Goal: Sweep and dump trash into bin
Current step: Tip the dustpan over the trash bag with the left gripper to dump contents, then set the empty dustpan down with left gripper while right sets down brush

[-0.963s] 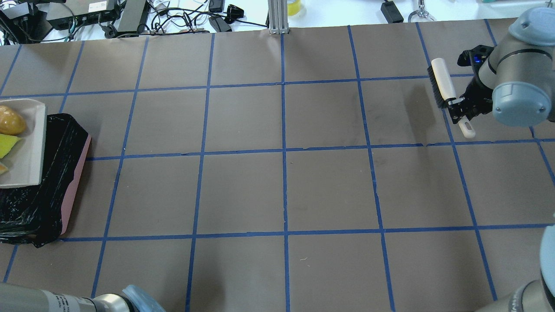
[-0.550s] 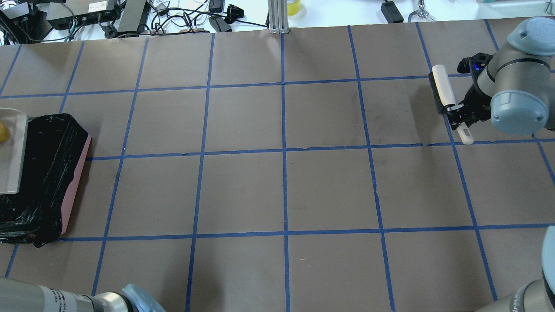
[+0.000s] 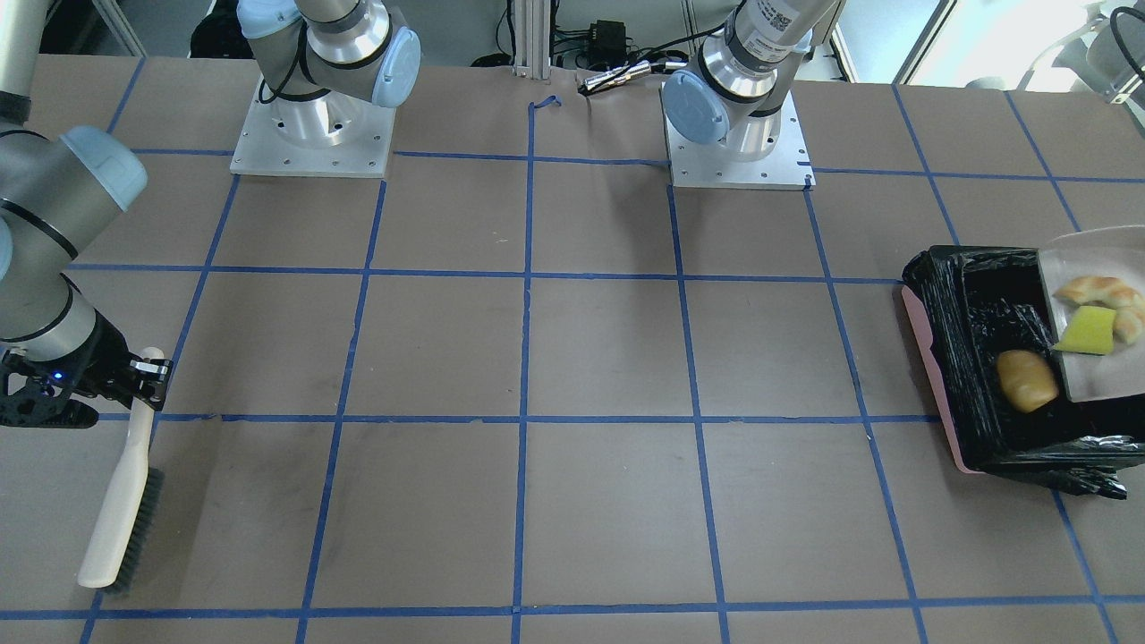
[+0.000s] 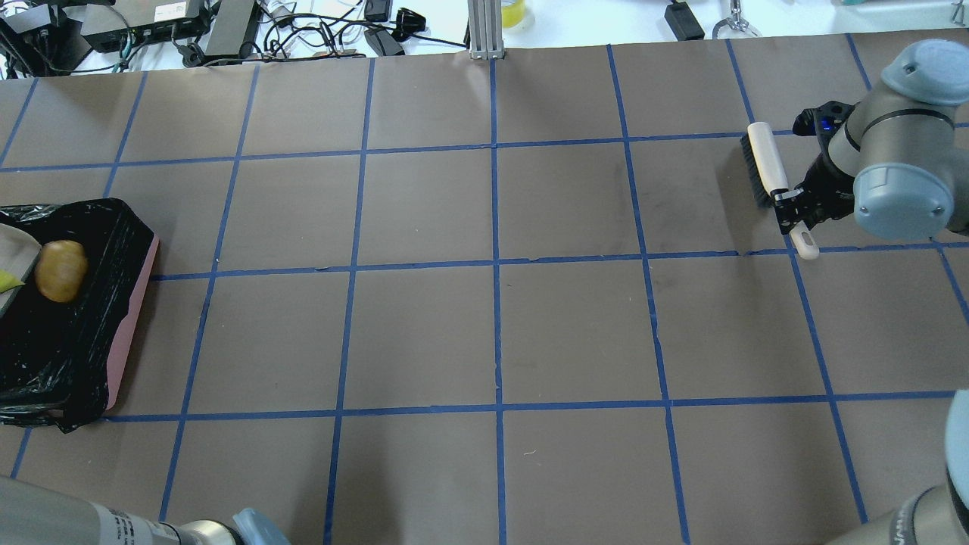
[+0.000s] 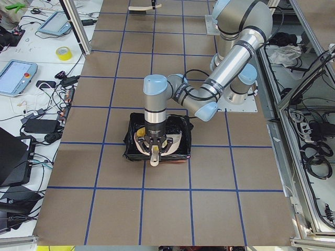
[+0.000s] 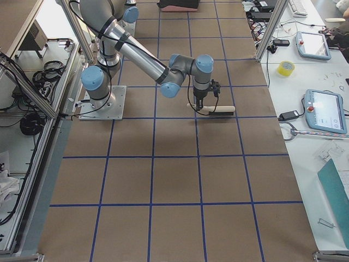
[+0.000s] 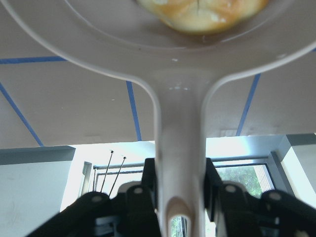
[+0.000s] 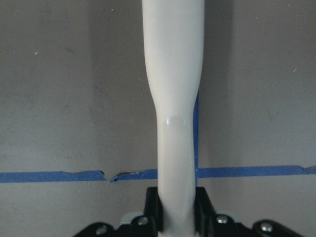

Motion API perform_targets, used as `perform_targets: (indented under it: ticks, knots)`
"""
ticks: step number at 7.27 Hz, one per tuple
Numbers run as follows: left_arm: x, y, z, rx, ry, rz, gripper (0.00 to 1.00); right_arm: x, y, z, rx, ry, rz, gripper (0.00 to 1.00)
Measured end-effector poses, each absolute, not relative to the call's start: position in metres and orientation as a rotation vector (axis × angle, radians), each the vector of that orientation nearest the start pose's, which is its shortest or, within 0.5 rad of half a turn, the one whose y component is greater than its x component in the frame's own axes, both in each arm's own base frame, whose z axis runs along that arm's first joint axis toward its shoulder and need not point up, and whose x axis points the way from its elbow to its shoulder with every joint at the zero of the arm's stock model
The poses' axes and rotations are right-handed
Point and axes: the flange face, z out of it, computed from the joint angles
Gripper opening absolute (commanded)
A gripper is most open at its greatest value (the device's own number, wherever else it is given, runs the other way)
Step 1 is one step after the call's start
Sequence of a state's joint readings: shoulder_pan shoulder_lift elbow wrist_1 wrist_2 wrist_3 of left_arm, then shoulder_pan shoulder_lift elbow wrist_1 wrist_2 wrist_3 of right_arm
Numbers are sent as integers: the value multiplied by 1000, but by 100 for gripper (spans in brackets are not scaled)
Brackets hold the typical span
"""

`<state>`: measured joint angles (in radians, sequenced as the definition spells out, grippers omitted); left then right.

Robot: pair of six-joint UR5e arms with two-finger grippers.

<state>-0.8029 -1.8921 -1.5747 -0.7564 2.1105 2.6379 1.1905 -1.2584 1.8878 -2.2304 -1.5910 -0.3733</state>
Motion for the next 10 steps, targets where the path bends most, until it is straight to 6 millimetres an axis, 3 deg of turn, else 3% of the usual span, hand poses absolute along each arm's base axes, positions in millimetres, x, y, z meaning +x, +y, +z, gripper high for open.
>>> perform_targets:
  ticks: [1,2,3,4,5,7,8,9,10]
  knots:
    - [367,-521,418,-2614,-2131,-1114,0,-82,-560,238,13,3168,-29,0]
    - [360,-528,422,-2658,-2090,-1178,0,-82,-559,237,15,3166,-21,14]
    - [356,-534,424,-2725,-2043,-1240,0,-82,-558,235,15,3163,-4,37]
    - [353,-540,425,-2789,-2005,-1281,0,-82,-556,235,12,3159,19,67]
    - [347,-549,430,-2868,-2022,-1264,0,-82,-555,236,10,3158,31,81]
    - [319,-578,460,-3075,-2193,-1065,0,-83,-554,239,9,3158,31,97]
    - [293,-599,472,-3149,-2248,-895,0,-84,-554,241,9,3159,24,99]
    - [257,-621,479,-3156,-2320,-677,0,-85,-556,248,10,3162,11,99]
    - [215,-640,477,-3054,-2455,-435,0,-84,-559,265,8,3163,3,99]
